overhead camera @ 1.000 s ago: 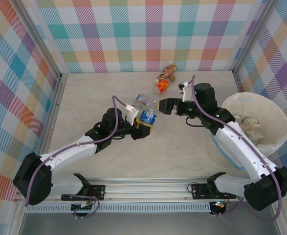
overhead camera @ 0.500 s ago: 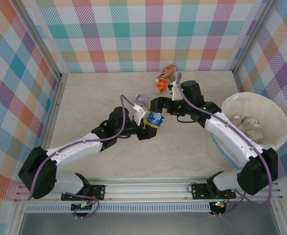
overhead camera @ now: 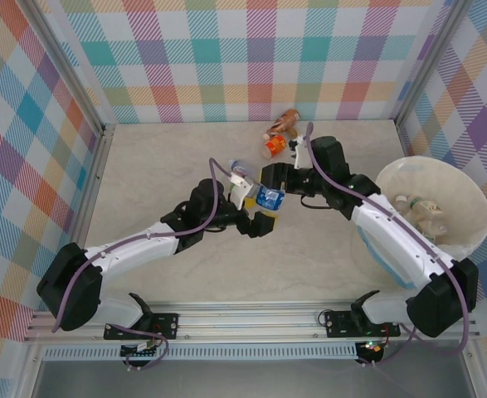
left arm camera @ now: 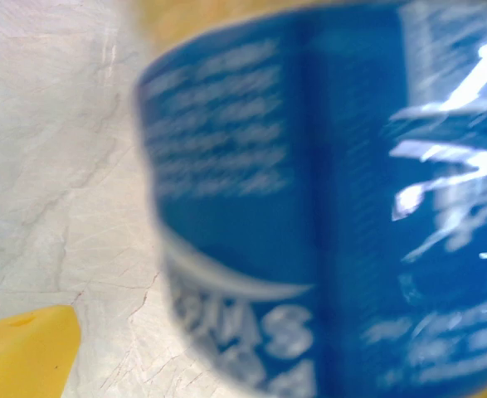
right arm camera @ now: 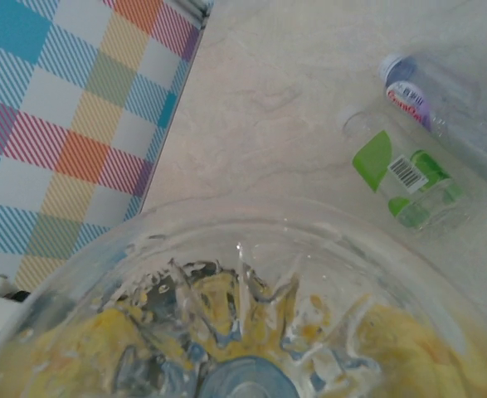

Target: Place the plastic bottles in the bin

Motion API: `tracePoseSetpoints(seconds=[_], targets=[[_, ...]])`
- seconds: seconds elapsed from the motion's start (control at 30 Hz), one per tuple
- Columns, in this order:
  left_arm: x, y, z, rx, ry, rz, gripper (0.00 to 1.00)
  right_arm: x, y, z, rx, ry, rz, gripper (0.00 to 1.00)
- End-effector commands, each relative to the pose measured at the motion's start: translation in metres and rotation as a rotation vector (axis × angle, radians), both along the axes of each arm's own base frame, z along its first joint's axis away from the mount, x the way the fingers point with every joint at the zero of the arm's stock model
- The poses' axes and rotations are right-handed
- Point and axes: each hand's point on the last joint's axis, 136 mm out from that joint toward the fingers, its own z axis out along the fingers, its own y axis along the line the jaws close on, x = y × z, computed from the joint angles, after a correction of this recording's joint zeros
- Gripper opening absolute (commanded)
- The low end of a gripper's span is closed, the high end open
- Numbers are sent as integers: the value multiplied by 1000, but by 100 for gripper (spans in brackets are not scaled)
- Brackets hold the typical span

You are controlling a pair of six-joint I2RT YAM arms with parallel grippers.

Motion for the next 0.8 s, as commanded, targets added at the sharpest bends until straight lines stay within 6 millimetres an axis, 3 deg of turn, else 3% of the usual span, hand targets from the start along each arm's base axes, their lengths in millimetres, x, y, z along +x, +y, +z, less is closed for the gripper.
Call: tracePoseSetpoints(seconds=[0.0, 0.23, 0.4, 0.57, 0.77], targets=[[-2, 0, 15, -45, -23, 2, 100, 4, -18, 18, -12, -110, -81, 57], [7, 23, 1, -15, -22, 142, 100, -7, -64, 48, -117, -266, -214, 53], [23, 43, -12, 30, -24, 288, 100, -21, -111, 70, -244, -372, -360, 53], [28, 49, -18, 53, -25, 332, 100, -33, -151, 86, -330, -443, -483, 53], [31, 49, -20, 56, -26, 343, 100, -51, -164, 140, -191, -563, -495, 50]])
